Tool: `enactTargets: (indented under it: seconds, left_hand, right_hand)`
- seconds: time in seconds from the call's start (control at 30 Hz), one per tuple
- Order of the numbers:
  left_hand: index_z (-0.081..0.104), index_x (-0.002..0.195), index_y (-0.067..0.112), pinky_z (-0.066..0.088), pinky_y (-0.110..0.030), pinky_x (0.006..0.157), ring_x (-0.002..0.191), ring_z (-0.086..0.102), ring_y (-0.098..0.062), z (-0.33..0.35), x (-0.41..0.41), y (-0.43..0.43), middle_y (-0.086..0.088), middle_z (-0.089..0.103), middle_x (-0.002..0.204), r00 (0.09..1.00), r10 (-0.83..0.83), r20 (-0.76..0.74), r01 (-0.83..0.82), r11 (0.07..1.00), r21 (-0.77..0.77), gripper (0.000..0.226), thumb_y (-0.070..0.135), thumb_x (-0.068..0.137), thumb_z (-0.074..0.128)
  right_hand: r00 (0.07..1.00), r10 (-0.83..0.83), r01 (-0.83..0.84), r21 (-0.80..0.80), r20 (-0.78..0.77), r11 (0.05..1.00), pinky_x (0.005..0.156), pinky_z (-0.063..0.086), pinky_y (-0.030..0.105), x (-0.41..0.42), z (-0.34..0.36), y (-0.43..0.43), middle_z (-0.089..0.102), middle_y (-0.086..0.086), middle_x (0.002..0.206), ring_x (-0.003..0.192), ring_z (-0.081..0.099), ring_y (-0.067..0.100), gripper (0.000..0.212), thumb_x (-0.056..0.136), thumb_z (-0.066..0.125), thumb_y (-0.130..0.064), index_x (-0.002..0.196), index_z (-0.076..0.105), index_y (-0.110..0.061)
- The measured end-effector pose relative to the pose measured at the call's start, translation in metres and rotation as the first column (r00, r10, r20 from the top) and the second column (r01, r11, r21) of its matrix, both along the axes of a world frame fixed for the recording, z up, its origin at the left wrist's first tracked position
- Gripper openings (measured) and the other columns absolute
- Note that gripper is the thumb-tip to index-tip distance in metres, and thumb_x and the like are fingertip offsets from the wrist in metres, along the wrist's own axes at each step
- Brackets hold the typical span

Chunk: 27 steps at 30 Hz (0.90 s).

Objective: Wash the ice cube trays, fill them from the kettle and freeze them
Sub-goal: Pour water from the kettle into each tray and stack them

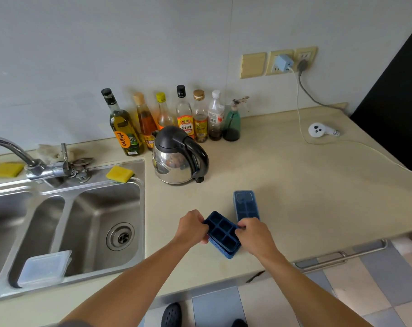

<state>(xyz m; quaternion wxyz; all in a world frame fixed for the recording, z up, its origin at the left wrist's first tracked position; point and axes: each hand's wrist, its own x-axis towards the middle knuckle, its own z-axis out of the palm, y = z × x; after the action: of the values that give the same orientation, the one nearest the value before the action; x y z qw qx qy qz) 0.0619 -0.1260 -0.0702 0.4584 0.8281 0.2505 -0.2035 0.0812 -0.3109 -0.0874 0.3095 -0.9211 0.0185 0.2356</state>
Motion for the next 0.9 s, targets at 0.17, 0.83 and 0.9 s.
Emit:
enactTargets:
  seconds: [0.17, 0.83, 0.9]
  left_hand:
    - [0.057, 0.098, 0.01, 0.062, -0.03, 0.063, 0.064, 0.075, -0.02, 0.001, 0.008, 0.028, -0.008, 0.075, 0.084, 0.997, 0.049, 0.063, -0.044, 0.996, -0.084, 0.012, 0.022, 0.096, 0.061]
    - [0.063, 0.109, 0.013, 0.061, -0.037, 0.06, 0.059, 0.069, -0.023, -0.085, -0.025, 0.392, -0.018, 0.075, 0.089, 0.968, 0.13, -0.215, -0.135, 0.991, -0.006, 0.014, 0.022, 0.102, 0.054]
    - [0.063, 0.105, 0.013, 0.058, -0.032, 0.057, 0.056, 0.066, -0.02, -0.101, -0.025, 0.403, -0.015, 0.074, 0.087, 0.965, 0.126, -0.232, -0.135, 0.991, -0.02, 0.013, 0.022, 0.101, 0.055]
  right_hand:
    - [0.993, -0.078, 0.076, 0.035, 0.084, 0.997, 0.057, 0.037, 0.021, 0.01, 0.02, 0.02, 0.058, -0.01, 0.089, 0.076, 0.055, 0.003, 0.011, 0.1, 0.057, -0.028, 0.106, 0.054, -0.019]
    - [0.985, 0.05, 0.011, 0.357, -0.162, 0.934, 0.09, 0.059, 0.045, -0.003, -0.069, 0.374, 0.064, -0.002, 0.116, 0.103, 0.066, 0.02, 0.033, 0.096, 0.059, -0.03, 0.127, 0.054, -0.019]
    - [0.971, -0.015, 0.101, 0.35, -0.24, 0.931, 0.088, 0.061, 0.043, -0.001, -0.091, 0.386, 0.065, 0.001, 0.121, 0.101, 0.067, 0.019, 0.036, 0.097, 0.06, -0.027, 0.131, 0.055, -0.015]
